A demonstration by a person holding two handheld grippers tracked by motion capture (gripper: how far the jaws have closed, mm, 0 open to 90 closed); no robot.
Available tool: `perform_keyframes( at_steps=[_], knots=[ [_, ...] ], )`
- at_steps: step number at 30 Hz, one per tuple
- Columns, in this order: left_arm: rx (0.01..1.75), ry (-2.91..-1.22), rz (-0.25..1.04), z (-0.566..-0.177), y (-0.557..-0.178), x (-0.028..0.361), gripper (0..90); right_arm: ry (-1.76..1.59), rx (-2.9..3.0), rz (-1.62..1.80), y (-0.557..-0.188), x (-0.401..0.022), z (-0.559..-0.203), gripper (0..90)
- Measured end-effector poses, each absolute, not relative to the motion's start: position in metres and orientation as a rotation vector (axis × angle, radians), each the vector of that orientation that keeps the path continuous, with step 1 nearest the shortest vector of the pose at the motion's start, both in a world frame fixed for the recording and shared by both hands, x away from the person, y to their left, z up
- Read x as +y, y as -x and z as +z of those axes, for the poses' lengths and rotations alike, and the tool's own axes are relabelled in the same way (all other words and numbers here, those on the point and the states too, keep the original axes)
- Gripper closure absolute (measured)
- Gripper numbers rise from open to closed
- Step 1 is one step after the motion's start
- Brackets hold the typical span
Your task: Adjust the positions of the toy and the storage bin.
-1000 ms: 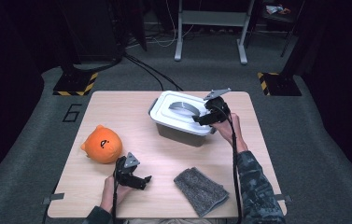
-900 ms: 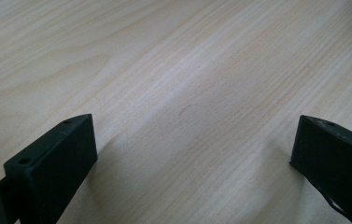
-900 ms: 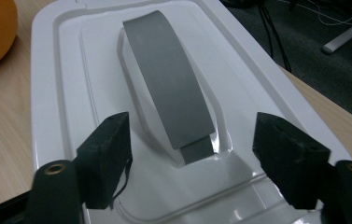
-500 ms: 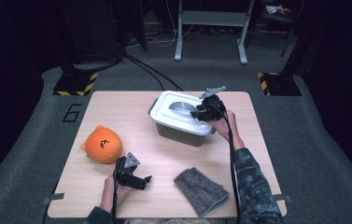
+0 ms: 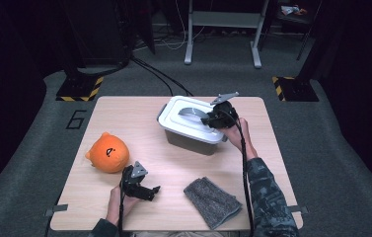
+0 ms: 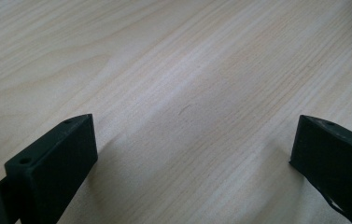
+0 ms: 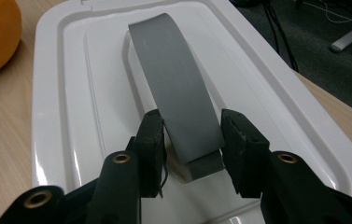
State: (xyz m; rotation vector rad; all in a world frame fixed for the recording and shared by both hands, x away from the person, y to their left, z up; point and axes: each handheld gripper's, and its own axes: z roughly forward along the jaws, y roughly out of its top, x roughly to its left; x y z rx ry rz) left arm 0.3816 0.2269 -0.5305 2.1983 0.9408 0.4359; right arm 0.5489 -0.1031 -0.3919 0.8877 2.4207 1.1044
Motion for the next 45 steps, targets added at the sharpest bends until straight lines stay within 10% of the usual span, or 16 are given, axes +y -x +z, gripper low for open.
perform_keyframes(
  at_steps=[19,45],
  knots=[
    [0.941,-2.201,0.435,-0.53,-0.381,0.227,0.0,-0.986,2.395,1.055,-0.529,-0.085,-0.386,49.4],
    [0.94,-2.201,0.426,-0.53,-0.381,0.227,0.2,-0.863,2.447,1.002,-0.535,-0.05,-0.373,66.2]
  ],
)
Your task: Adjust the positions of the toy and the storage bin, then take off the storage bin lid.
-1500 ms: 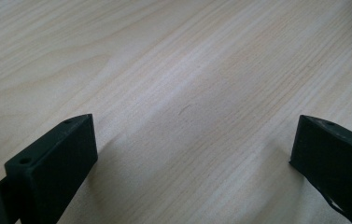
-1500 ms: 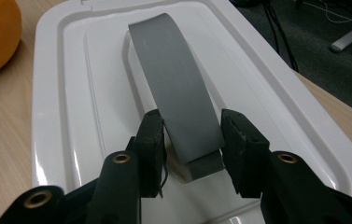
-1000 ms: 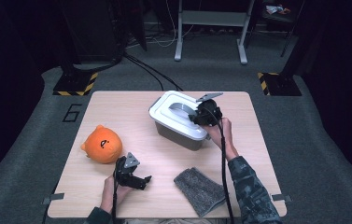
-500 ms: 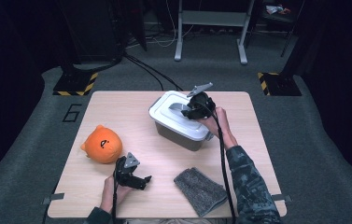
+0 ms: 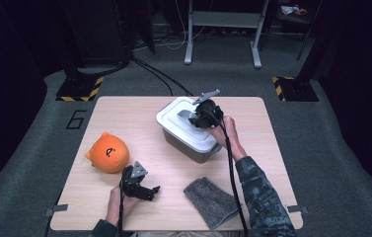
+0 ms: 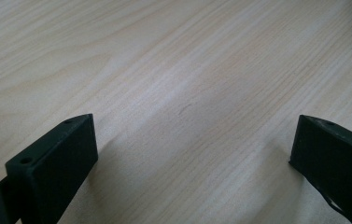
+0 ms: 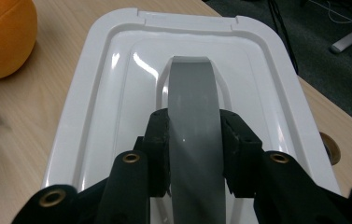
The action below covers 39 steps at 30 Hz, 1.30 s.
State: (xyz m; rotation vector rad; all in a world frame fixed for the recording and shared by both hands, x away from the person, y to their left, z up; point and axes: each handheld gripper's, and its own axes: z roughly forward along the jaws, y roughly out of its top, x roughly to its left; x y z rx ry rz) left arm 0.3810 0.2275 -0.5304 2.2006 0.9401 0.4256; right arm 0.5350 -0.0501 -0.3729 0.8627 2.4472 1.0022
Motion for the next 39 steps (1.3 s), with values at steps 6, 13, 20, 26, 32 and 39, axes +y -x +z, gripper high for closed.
perform_keyframes(
  at_steps=[6,13,20,26,32,39],
  knots=[
    [0.941,-2.206,0.414,-0.53,-0.381,0.228,0.2,-0.905,2.438,1.002,-0.53,-0.043,-0.373,66.6],
    [0.943,-2.199,0.425,-0.531,-0.381,0.227,0.2,-0.921,2.437,1.065,-0.528,-0.037,-0.375,66.7],
    [0.941,-2.2,0.426,-0.53,-0.381,0.227,0.3,-0.938,2.409,1.036,-0.524,-0.031,-0.375,66.6],
    [0.942,-2.2,0.426,-0.53,-0.381,0.227,0.3,-0.914,2.403,1.028,-0.523,-0.031,-0.376,66.6],
    [0.941,-2.197,0.433,-0.531,-0.381,0.227,0.3,-0.91,2.379,1.052,-0.522,-0.034,-0.372,66.7],
    [0.944,-2.194,0.434,-0.531,-0.381,0.227,0.2,-0.901,2.352,1.057,-0.518,-0.038,-0.363,66.6]
  ],
)
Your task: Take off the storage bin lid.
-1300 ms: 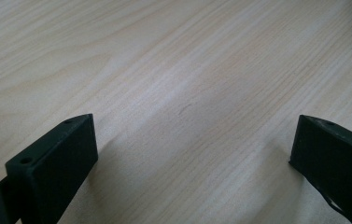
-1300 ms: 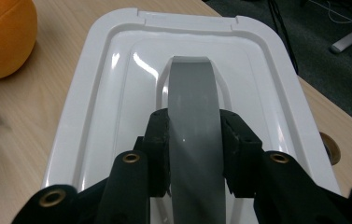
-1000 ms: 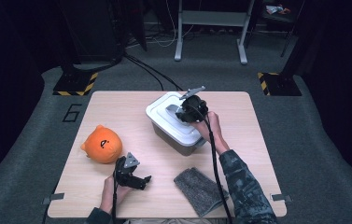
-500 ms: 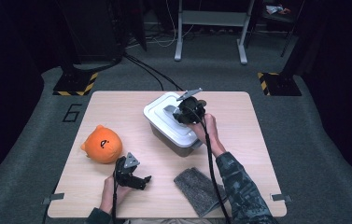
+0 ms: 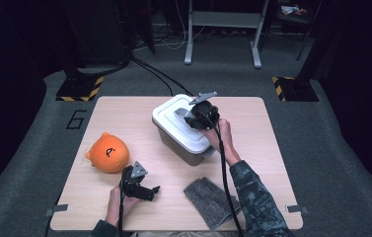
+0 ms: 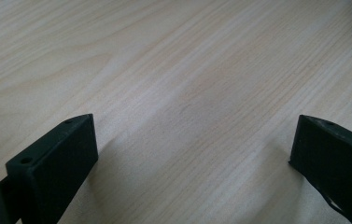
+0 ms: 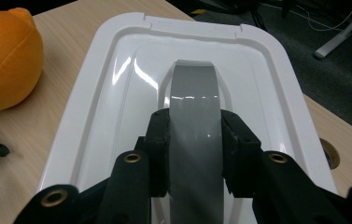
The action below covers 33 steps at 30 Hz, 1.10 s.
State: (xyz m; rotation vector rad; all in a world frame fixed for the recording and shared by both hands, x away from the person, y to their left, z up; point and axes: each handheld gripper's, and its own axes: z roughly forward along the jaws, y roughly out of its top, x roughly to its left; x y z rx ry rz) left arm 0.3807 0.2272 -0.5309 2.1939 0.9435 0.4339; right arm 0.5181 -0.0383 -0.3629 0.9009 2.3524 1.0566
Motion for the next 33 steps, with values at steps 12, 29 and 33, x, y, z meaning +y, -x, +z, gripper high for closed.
perform_keyframes(
  at_steps=[12,29,33],
  knots=[
    [0.942,-2.197,0.433,-0.531,-0.381,0.227,0.2,-0.92,2.304,1.064,-0.513,-0.054,-0.348,66.6],
    [0.94,-2.201,0.428,-0.53,-0.381,0.228,0.2,-0.971,2.242,1.058,-0.513,-0.09,-0.332,66.6],
    [0.941,-2.201,0.427,-0.53,-0.381,0.228,0.2,-0.978,2.221,1.051,-0.514,-0.1,-0.328,66.6]
  ],
)
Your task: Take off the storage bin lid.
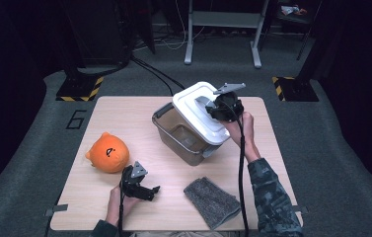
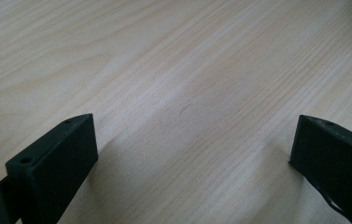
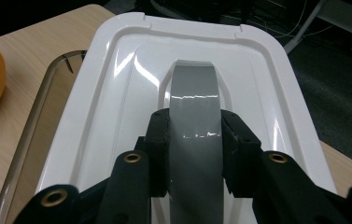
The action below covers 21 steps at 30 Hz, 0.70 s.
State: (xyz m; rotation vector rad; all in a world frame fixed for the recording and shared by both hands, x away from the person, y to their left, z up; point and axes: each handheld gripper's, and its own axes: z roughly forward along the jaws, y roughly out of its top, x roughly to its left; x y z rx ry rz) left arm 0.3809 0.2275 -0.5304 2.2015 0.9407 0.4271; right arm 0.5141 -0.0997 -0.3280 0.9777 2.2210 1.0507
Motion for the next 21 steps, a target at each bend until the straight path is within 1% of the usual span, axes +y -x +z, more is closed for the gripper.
perform_keyframes(
  at_steps=[21],
  knots=[
    [0.942,-2.2,0.424,-0.53,-0.381,0.228,0.2,-1.126,2.093,0.996,-0.529,-0.145,-0.327,66.6]
  ],
)
